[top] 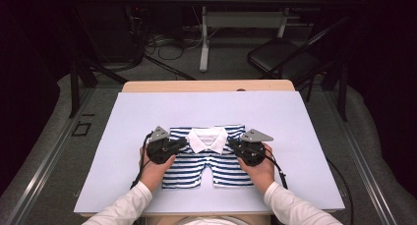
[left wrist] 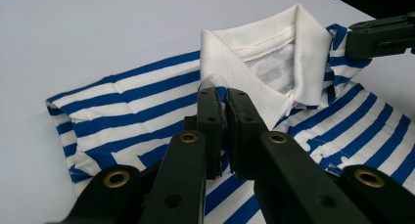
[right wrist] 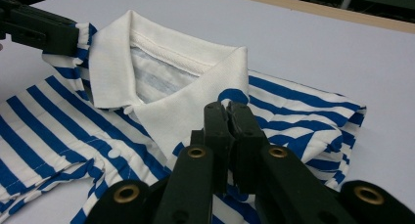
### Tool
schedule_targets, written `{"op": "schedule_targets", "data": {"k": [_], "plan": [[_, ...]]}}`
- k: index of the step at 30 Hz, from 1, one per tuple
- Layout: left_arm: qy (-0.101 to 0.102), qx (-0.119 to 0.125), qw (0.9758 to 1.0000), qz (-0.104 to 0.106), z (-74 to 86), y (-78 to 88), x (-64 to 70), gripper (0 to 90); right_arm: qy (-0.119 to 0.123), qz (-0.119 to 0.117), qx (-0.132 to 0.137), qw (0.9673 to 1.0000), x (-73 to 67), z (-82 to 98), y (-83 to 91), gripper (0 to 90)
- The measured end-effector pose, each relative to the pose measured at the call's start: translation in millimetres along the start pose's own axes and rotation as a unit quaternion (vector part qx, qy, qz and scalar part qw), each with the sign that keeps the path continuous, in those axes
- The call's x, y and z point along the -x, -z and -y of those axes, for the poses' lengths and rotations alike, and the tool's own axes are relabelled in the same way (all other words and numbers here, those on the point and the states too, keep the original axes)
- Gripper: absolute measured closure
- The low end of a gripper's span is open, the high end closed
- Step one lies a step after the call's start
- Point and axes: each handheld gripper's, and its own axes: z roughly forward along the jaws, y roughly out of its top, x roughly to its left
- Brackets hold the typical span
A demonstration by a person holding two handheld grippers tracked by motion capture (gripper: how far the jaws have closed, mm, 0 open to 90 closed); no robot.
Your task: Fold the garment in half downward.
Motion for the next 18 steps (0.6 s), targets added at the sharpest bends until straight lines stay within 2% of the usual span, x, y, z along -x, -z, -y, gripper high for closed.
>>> {"op": "schedule_targets", "data": {"k": [7,18], "plan": [[-0.002,-0.008,1.0000,0.000,5.6,2.5,0.5,85.3,-0.002,-0.010,-0.006,0.9999,-4.1,6.2,3.9,87.3],[0.007,-0.018,0.9998,0.007,14.5,4.8,3.2,85.2,-0.004,-0.020,-0.015,0.9997,-8.0,13.6,7.9,87.3]]}}
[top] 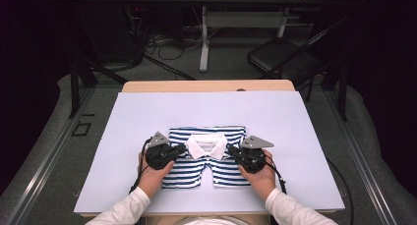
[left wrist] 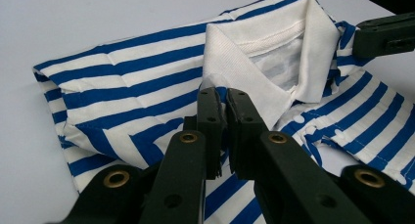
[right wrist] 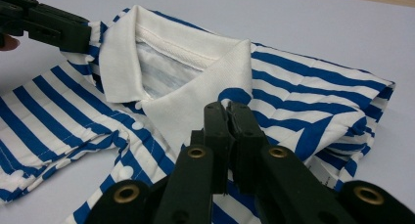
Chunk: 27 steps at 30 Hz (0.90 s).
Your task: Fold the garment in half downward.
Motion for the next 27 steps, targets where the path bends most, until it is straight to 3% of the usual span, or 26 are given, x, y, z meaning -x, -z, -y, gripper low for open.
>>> {"op": "schedule_targets", "data": {"k": [27], "plan": [[0.007,-0.014,0.9997,0.016,14.5,8.3,7.8,84.9,-0.009,-0.017,-0.015,0.9997,-5.7,13.2,10.5,87.3]]}}
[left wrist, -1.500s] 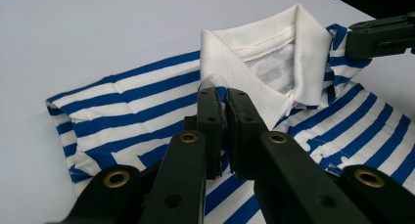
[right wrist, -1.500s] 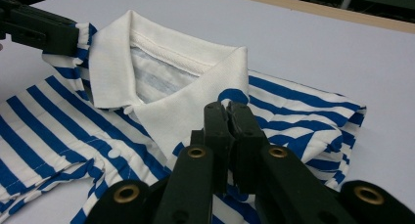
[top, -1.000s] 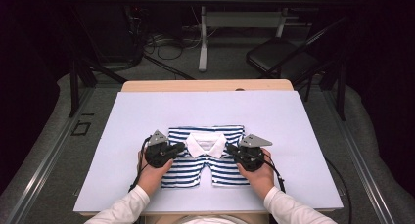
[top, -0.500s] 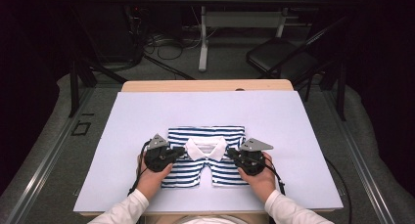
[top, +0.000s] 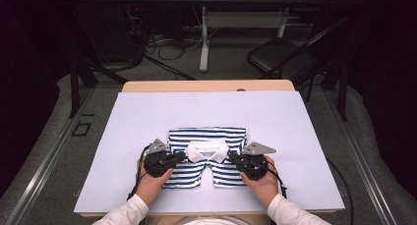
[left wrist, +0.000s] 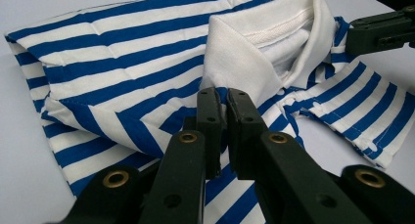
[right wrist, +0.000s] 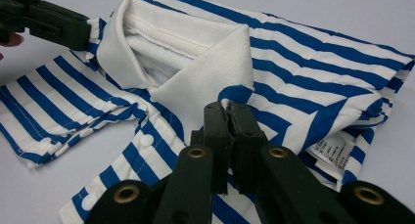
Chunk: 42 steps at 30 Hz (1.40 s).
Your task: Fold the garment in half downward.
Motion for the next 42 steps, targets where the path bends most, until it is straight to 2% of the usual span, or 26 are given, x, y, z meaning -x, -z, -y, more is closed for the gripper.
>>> {"op": "schedule_targets", "data": {"k": [13,25,33,42], "plan": [[0.002,0.004,1.0000,-0.004,-0.6,0.3,0.5,82.6,-0.011,-0.006,0.004,0.9999,1.5,-0.3,-0.4,86.1],[0.004,0.008,0.9999,-0.008,-1.2,2.9,1.6,75.9,-0.016,-0.009,0.004,0.9998,2.1,-0.1,0.2,82.0],[0.013,0.015,0.9996,-0.018,-1.3,5.0,-0.4,64.7,-0.020,-0.006,0.008,0.9997,3.6,-0.5,1.5,74.9],[0.023,0.025,0.9992,-0.022,-2.1,7.2,-4.2,52.2,-0.029,-0.001,0.018,0.9994,6.5,-1.5,3.1,61.5]]}}
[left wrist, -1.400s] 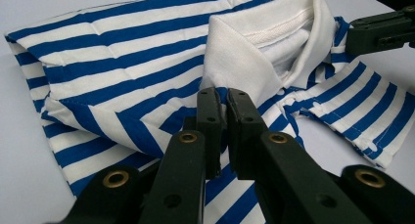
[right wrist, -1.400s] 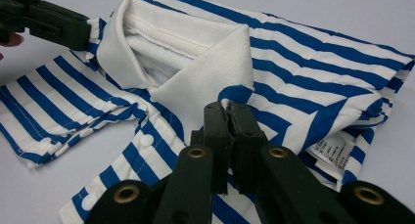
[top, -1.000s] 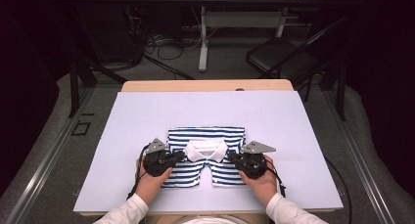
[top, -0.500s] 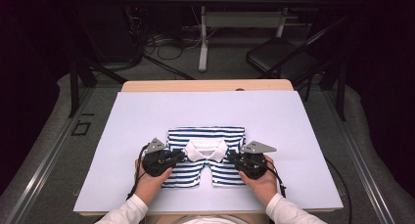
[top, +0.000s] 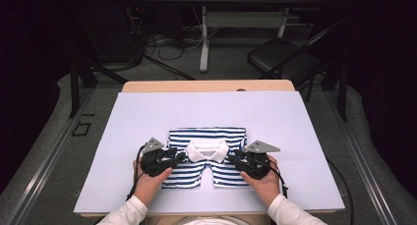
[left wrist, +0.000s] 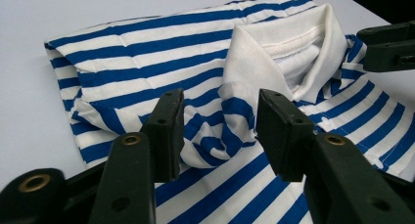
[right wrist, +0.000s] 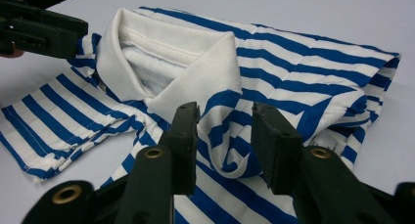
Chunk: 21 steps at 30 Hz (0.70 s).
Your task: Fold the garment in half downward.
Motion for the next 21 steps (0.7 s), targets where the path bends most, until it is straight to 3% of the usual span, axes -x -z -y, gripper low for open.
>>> {"op": "schedule_targets", "data": {"k": [10,21], "plan": [[-0.002,0.011,0.9999,-0.011,-2.7,1.7,-4.3,40.1,0.009,0.005,0.030,0.9995,2.6,-2.7,2.1,47.1],[0.004,0.012,0.9998,-0.014,-5.9,3.5,-8.7,35.4,0.006,0.002,0.042,0.9991,7.3,-5.3,3.0,42.4]]}}
